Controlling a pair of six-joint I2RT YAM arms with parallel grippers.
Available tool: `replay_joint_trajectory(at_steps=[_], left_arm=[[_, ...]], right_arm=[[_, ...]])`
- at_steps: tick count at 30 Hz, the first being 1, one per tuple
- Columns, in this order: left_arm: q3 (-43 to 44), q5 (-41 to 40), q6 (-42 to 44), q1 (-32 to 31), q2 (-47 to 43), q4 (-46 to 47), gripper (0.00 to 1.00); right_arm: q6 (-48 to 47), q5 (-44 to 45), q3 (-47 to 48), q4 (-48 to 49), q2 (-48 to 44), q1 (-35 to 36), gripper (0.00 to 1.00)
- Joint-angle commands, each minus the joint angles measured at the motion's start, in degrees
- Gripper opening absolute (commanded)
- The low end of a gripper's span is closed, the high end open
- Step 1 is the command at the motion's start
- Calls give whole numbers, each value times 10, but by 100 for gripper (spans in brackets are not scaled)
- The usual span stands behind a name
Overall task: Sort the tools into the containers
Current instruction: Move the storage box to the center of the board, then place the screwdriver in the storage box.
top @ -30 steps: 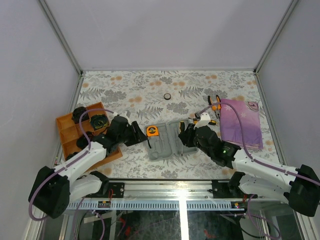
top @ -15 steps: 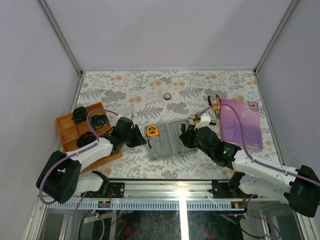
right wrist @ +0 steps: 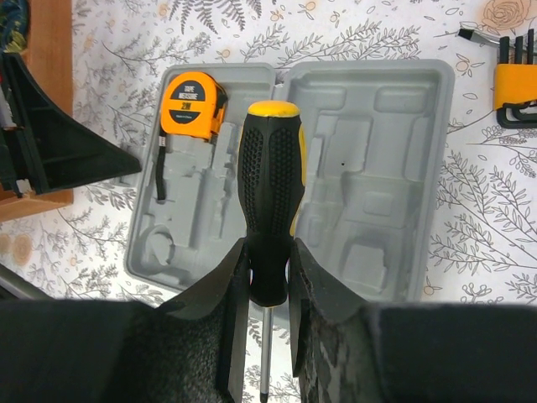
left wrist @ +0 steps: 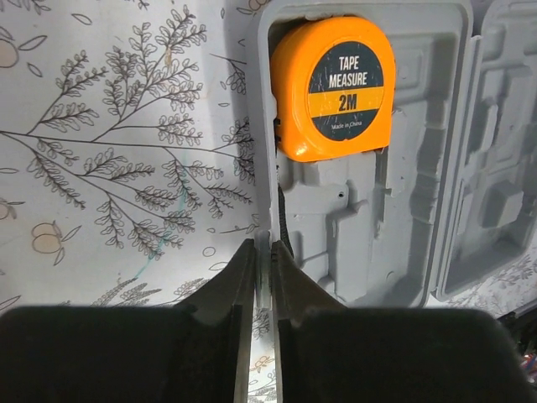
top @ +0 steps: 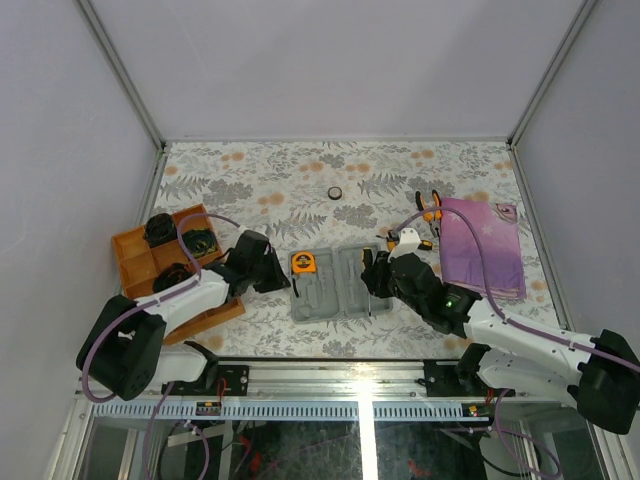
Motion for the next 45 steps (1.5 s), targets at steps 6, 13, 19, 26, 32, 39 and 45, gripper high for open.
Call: replay_joint_trajectory(at_steps=[6,13,19,26,32,39,45], left_arm=[[-8,-4,-7,-4,-40,-70,0],[-43,-8,-39,-16,-101,-72,5],[-47,-1,-41,-18,-104,-69,17],[-20,-4,-41,-18,-132,-100,36],[9,-22,-32,-18,-168,-154,37],[37,36,-5,-18,-206,-187,46],[69,56,12,-18,-216,-221,46]], right_arm=[[-15,11,26,4,15,-8,0],[-20,-37,44,36,62,-21,0],[-26,-105,89,44,141,-37,0],[-1,-143,137,27,214,-47,0],[23,-123,159,1,260,-47,1],[30,-117,182,-18,312,-47,5],[40,-117,194,-40,334,-47,7]])
